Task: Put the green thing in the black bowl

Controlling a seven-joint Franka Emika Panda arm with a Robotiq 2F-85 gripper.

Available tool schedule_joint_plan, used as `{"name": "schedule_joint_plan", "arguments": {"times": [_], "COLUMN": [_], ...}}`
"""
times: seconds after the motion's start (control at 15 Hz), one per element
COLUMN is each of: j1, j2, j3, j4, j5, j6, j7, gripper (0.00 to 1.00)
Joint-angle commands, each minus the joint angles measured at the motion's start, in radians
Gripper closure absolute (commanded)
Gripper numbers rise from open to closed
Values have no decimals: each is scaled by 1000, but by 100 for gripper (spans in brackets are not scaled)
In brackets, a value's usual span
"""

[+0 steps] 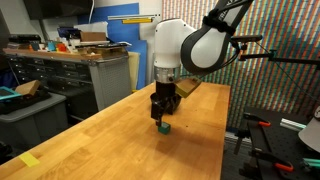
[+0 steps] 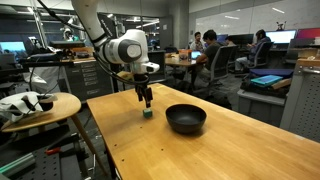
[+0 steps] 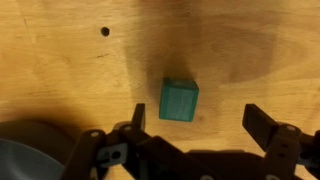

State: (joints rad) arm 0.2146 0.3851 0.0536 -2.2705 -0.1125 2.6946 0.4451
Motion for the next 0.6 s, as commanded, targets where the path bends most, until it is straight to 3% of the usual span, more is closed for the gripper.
{"name": "schedule_joint_plan", "arguments": {"times": [0.0,0.53], "j1": [17,11], "j2": [36,92], "j3": [-23,-27], "j4": [25,39], "j5": [5,20], "j6": [12,42], "j7": [-38,-69], "gripper": [0,0]}}
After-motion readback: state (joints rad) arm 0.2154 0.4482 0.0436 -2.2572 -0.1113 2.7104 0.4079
